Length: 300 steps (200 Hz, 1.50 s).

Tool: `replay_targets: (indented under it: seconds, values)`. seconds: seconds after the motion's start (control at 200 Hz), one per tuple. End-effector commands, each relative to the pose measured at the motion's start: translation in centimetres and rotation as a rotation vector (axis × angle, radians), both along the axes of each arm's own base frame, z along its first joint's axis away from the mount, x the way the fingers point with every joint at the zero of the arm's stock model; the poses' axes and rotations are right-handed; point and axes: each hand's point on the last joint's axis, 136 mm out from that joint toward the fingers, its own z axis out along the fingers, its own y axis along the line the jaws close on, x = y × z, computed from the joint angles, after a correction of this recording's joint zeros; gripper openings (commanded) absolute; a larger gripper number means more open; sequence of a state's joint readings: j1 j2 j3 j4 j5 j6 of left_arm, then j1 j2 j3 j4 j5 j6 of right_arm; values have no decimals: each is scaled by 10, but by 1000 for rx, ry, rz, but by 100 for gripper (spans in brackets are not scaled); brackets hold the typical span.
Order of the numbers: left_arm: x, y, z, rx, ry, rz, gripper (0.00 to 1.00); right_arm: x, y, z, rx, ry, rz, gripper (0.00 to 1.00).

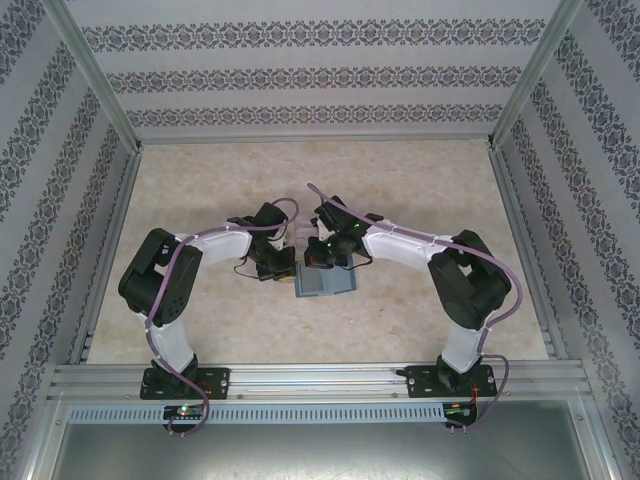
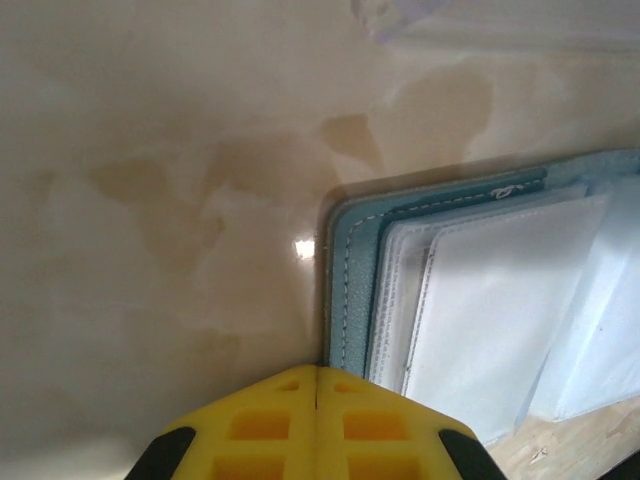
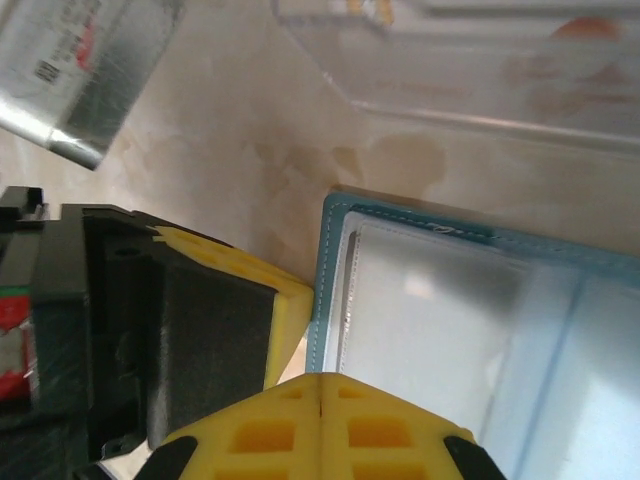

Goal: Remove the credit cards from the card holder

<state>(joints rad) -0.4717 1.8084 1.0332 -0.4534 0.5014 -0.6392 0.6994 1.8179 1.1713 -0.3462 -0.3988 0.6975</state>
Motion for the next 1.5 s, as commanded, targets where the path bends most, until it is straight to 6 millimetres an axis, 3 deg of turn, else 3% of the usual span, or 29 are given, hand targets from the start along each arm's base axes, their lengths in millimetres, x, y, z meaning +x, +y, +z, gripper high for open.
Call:
replay_targets:
  seconds: [0.0, 0.14, 0.315, 0.62, 1.189, 1.494]
  values:
    - [-17, 3, -7, 21, 40, -9, 0, -5, 15, -8, 31, 60, -1, 5]
    - [-17, 4, -9, 24, 43, -7, 0, -8, 21, -19, 21, 85, 5, 5]
    - [-16, 3, -8, 23, 43, -8, 0, -11, 21, -30, 2, 115, 6, 13]
    - [-16, 3, -8, 25, 43, -11, 0, -13, 10, -42, -75, 125, 2, 20]
    - [-17, 4, -9, 27, 44, -10, 0, -14, -15, -35, -286, 88, 28, 33]
    - [-18, 4, -10, 29, 46, -12, 0, -16, -25, -35, -395, 75, 59, 34]
